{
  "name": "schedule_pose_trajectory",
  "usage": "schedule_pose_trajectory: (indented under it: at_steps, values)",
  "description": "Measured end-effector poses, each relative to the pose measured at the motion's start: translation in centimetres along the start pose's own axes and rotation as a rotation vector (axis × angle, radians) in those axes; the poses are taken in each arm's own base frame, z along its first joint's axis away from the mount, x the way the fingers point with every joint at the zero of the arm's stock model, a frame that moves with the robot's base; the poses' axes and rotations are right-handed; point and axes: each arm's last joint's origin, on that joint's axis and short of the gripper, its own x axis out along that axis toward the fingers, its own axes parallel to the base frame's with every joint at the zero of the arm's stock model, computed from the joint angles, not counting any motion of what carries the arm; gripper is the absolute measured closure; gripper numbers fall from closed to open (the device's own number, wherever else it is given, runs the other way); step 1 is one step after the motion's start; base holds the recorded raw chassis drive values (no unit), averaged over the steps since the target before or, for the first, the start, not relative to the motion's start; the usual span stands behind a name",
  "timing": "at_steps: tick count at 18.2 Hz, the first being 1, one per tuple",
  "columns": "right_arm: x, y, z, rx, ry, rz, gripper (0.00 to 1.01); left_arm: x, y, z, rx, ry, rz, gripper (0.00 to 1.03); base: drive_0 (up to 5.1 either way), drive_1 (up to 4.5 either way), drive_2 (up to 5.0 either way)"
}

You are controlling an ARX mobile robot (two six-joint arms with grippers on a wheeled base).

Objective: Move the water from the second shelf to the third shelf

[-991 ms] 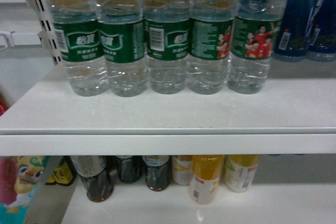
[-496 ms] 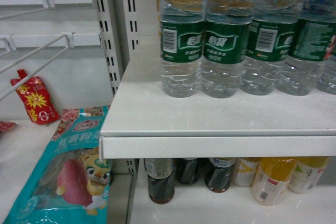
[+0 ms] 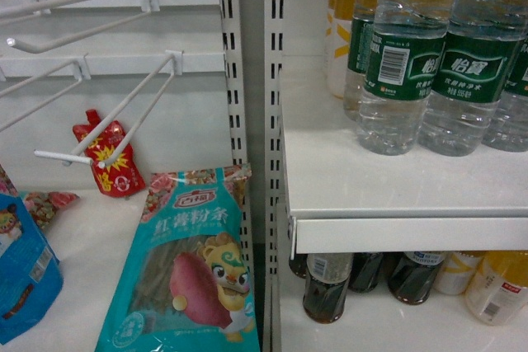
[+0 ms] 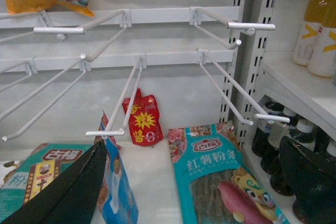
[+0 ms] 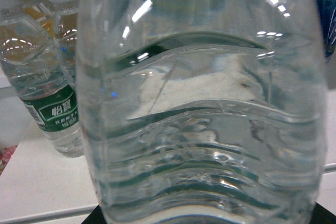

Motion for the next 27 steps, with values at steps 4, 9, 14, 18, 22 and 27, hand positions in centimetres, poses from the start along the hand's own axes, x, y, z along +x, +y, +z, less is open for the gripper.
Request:
schedule_pose_trajectory:
  at_steps: [4,9,14,18,22,27]
  values:
    - [0.0,-0.1,0.1,0.001,-0.007,-0.009,0.58,0.0,0.0,0.0,0.000,-0.001,-0.002,0.05,0.0,0.00,0.0]
    - [0.0,-0.1,0.1,0.001,-0.007,-0.008,0.58,0.0,0.0,0.0,0.000,-0.002,-0.002,0.05,0.0,0.00,0.0]
    - [0.4,0.3,0.4,0.032,-0.014,0.012,0.58,0.0,0.0,0.0,0.000,-0.002,-0.002,0.05,0.0,0.00,0.0]
    - [2.6,0.5,-0.1,0.011,-0.009,0.013,0.58,0.0,0.0,0.0,0.000,-0.002,-0.002,0.05,0.0,0.00,0.0]
    - [3.7,0.5,-0.6,-0.004,-0.001,0.010,0.58,0.0,0.0,0.0,0.000,-0.001,-0.002,0.05,0.0,0.00,0.0]
    - [7.3,0.8,-1.6,-0.009,0.057,0.017,0.58,0.0,0.0,0.0,0.000,-0.001,-0.002,0.05,0.0,0.00,0.0]
